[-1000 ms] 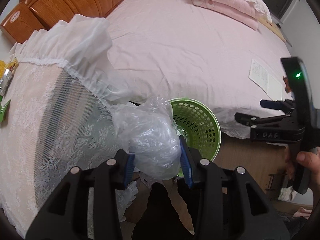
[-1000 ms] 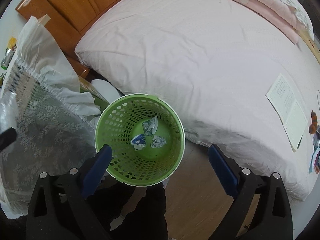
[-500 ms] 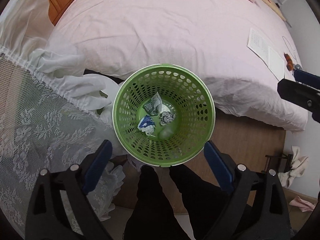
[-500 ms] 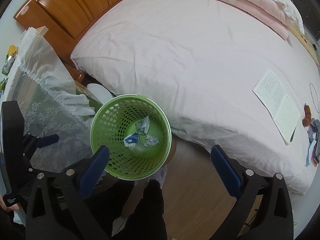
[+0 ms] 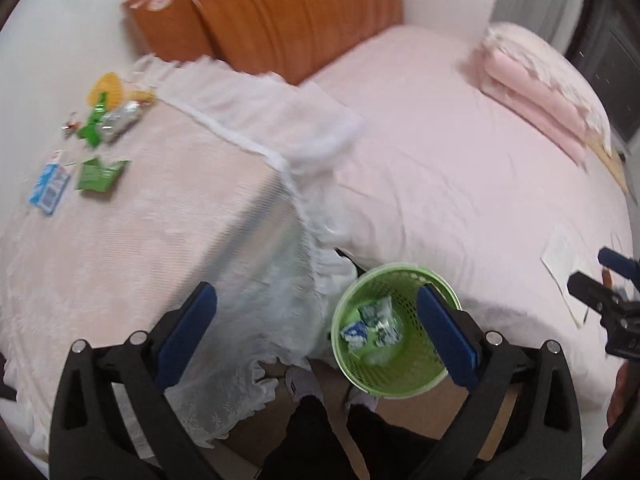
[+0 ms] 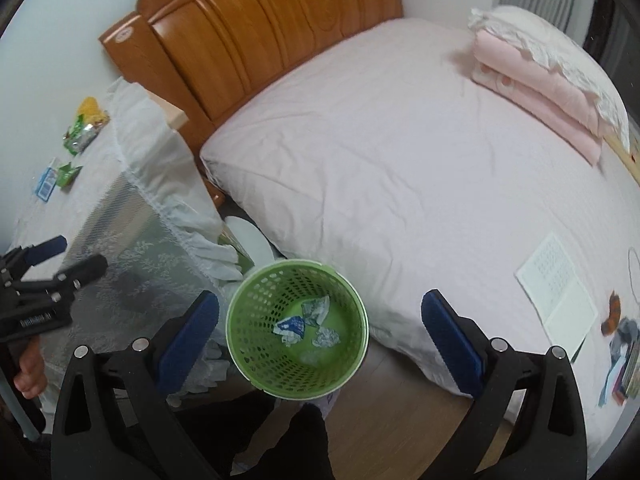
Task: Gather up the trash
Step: 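Grasp the green snack wrapper with the left gripper while right grasps the yellow wrapper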
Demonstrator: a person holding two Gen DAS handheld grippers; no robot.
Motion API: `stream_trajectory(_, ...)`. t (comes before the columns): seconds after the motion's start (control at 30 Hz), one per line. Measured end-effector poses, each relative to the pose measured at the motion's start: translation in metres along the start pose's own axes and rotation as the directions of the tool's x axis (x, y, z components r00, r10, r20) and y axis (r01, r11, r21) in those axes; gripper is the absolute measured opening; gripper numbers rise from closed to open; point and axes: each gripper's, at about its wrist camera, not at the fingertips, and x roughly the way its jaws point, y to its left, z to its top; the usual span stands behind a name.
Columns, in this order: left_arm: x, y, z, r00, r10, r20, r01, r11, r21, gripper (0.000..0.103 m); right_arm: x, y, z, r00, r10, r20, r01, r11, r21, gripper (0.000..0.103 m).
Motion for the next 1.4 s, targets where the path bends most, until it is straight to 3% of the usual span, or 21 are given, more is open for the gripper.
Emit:
stream_trajectory(0.13,-0.028,0.070,0.018,0.990,0.118,0.075,-0.098,0.970,-0.223,0.096,-0.011,0.036,0.033,0.996,0.065,0.066,-0.056,0.991,-0.124,0.101)
stream_trajectory(0.33,-0.002,0.162,0.054,0.974,0.218,0.058,-0.165,0.862,-0.480,0.096,-0.005,0.100,0.071,0.985,0.141,0.102,-0.113,0.965,-0.238,0.101)
stream_trajectory(0.47,0.054,0.208,0.079,0.984,0.178,-0.030,-0.161,0.789,-0.593,0.094,0.007,0.148,0.095,0.982,0.155,0.106,-0.121,0.953,-0.279,0.101)
stream_trajectory(0.63,0.115,0.242,0.088,0.987,0.082,-0.135,-0.154,0.693,-0.704,0.078,0.028,0.197,0.120,0.981,0.181,0.076,-0.149,0.939,-0.308,0.101)
stream_trajectory(0.7,0.130,0.249,0.085,0.985,0.055,-0.161,-0.156,0.672,-0.724,0.074,0.036,0.212,0.128,0.982,0.178,0.067,-0.148,0.936,-0.319,0.101)
stream_trajectory(0.73,0.127,0.248,0.088,0.985,0.091,-0.145,-0.168,0.679,-0.715,0.072,0.039,0.218,0.131,0.982,0.180,0.060,-0.152,0.934,-0.322,0.101)
stream_trajectory(0.8,0.130,0.250,0.090,0.989,0.063,-0.133,-0.140,0.687,-0.713,0.058,0.046,0.231,0.138,0.981,0.188,0.049,-0.162,0.930,-0.330,0.101)
stream_trajectory(0.93,0.132,0.257,0.093,0.992,0.048,-0.113,-0.115,0.693,-0.711,0.047,0.055,0.253,0.148,0.977,0.209,0.036,-0.183,0.916,-0.357,0.101)
stream_trajectory(1.07,0.128,0.256,0.095,0.993,0.060,-0.102,-0.112,0.741,-0.662,0.042,0.062,0.279,0.159,0.974,0.226,0.030,-0.195,0.895,-0.402,0.101)
stream_trajectory(1.13,0.121,0.257,0.094,0.993,0.070,-0.095,-0.114,0.765,-0.634,0.037,0.068,0.293,0.167,0.969,0.245,0.022,-0.213,0.879,-0.426,0.101)
stream_trajectory(1.17,0.116,0.259,0.093,0.993,0.073,-0.088,-0.112,0.775,-0.622,0.028,0.071,0.301,0.172,0.966,0.258,0.015,-0.225,0.866,-0.447,0.101)
stream_trajectory(1.33,0.080,0.275,0.082,0.991,0.128,-0.033,-0.124,0.811,-0.572,0.028,0.095,0.344,0.197,0.959,0.282,-0.032,-0.247,0.776,-0.580,0.101)
stream_trajectory(1.4,0.068,0.282,0.075,0.990,0.141,-0.018,-0.126,0.814,-0.568,0.028,0.111,0.359,0.213,0.957,0.283,-0.067,-0.270,0.779,-0.566,0.101)
